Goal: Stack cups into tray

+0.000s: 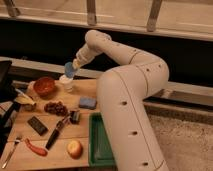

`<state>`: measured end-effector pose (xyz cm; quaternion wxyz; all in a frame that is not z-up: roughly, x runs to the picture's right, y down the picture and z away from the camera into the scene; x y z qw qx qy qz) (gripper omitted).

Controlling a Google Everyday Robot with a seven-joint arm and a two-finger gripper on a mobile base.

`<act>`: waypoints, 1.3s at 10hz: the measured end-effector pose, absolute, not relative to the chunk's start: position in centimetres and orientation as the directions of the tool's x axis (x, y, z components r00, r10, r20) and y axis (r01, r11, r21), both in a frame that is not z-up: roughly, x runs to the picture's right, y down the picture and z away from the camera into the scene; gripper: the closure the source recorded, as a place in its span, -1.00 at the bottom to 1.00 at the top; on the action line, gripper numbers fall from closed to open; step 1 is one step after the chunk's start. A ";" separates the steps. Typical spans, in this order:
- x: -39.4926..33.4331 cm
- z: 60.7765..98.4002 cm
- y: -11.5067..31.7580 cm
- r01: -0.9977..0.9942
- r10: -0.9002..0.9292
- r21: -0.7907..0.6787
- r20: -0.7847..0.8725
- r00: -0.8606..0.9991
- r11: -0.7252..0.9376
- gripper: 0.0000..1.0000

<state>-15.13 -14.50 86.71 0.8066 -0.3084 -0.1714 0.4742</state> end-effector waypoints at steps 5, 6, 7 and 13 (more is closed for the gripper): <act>-18.3 89.7 -14.8 -0.634 0.855 -0.670 0.004 0.518 0.387 1.00; -18.5 90.1 -14.9 -0.631 0.852 -0.669 0.006 0.523 0.392 1.00; -19.1 90.7 -14.9 -0.626 0.847 -0.670 0.008 0.532 0.399 1.00; -21.3 92.5 -13.6 -0.603 0.831 -0.688 0.003 0.556 0.405 0.26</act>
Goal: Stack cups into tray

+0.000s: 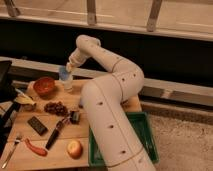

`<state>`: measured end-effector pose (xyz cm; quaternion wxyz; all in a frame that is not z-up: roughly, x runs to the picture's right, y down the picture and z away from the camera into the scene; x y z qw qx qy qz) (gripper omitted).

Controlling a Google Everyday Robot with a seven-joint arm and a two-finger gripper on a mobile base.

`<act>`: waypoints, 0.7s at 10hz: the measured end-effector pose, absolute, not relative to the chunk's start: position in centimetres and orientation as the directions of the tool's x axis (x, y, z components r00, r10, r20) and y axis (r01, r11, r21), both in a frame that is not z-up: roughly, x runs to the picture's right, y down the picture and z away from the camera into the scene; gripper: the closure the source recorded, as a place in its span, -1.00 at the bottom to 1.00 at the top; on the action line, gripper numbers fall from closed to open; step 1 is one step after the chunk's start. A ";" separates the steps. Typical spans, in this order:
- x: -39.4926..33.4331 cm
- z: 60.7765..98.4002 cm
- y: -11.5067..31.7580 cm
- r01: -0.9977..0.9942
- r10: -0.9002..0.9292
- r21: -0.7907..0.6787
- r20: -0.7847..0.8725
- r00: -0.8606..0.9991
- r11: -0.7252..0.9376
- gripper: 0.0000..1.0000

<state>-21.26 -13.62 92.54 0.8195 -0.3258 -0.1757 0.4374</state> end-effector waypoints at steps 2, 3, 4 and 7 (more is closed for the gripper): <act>-21.3 92.8 -13.3 -0.602 0.828 -0.688 -0.002 0.560 0.405 -0.13; -21.3 92.9 -13.2 -0.603 0.826 -0.688 -0.007 0.563 0.405 -0.35; -21.3 93.0 -13.0 -0.603 0.825 -0.688 -0.011 0.564 0.404 -0.50; -21.4 93.1 -12.9 -0.605 0.824 -0.687 -0.015 0.567 0.403 -0.60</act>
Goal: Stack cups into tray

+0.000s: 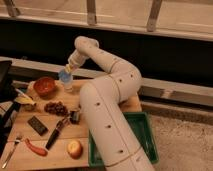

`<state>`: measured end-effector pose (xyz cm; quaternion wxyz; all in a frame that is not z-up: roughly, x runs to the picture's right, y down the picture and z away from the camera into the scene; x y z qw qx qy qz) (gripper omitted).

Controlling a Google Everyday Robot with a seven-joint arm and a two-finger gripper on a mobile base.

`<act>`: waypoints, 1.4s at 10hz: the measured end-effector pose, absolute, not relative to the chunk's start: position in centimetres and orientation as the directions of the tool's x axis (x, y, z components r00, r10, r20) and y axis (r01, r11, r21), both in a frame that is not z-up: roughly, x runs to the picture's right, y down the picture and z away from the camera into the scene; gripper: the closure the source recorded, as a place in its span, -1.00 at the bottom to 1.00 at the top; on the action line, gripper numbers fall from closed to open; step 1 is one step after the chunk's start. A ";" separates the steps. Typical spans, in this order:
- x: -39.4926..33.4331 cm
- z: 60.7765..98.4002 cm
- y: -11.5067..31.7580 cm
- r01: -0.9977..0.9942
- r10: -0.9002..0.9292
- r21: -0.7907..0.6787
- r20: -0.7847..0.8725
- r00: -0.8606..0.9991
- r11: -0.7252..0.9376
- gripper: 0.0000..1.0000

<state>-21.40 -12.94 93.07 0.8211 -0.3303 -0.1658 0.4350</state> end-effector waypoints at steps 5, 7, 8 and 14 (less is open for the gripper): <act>-21.2 93.0 -13.0 -0.608 0.823 -0.682 -0.017 0.568 0.406 -0.60; -20.8 93.1 -12.9 -0.617 0.822 -0.675 -0.026 0.568 0.405 -0.60; -20.5 93.3 -12.7 -0.623 0.823 -0.671 -0.033 0.567 0.402 -0.60; -19.7 95.1 -11.3 -0.651 0.835 -0.671 -0.085 0.543 0.355 -0.60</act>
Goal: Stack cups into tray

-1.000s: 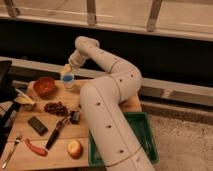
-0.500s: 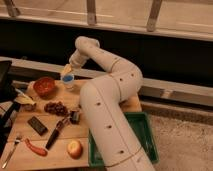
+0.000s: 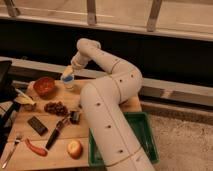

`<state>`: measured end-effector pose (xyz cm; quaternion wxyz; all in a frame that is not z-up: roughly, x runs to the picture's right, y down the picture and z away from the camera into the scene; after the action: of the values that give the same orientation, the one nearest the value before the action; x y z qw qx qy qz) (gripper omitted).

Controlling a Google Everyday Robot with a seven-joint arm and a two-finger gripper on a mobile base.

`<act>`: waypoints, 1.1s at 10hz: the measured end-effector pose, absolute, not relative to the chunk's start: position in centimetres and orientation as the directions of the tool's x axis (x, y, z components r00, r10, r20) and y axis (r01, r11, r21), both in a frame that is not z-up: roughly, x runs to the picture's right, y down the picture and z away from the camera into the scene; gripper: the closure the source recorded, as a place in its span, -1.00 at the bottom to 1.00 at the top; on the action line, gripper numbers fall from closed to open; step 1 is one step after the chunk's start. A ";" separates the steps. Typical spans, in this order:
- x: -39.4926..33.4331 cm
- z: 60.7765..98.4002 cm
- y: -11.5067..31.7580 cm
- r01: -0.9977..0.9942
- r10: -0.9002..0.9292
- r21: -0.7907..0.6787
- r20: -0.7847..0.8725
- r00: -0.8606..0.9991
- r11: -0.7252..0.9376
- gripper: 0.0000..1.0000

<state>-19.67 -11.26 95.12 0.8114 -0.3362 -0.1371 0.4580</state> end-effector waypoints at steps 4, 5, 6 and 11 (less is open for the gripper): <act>-19.0 96.8 -9.9 -0.666 0.843 -0.682 -0.135 0.521 0.303 -0.59; -19.2 97.1 -9.6 -0.663 0.842 -0.689 -0.143 0.520 0.293 -0.49; -19.5 97.3 -9.3 -0.659 0.841 -0.696 -0.147 0.520 0.286 -0.34; -20.5 97.8 -9.0 -0.644 0.846 -0.717 -0.147 0.513 0.267 0.70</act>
<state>-20.52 -9.05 97.85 0.7844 -0.3761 -0.1342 0.4746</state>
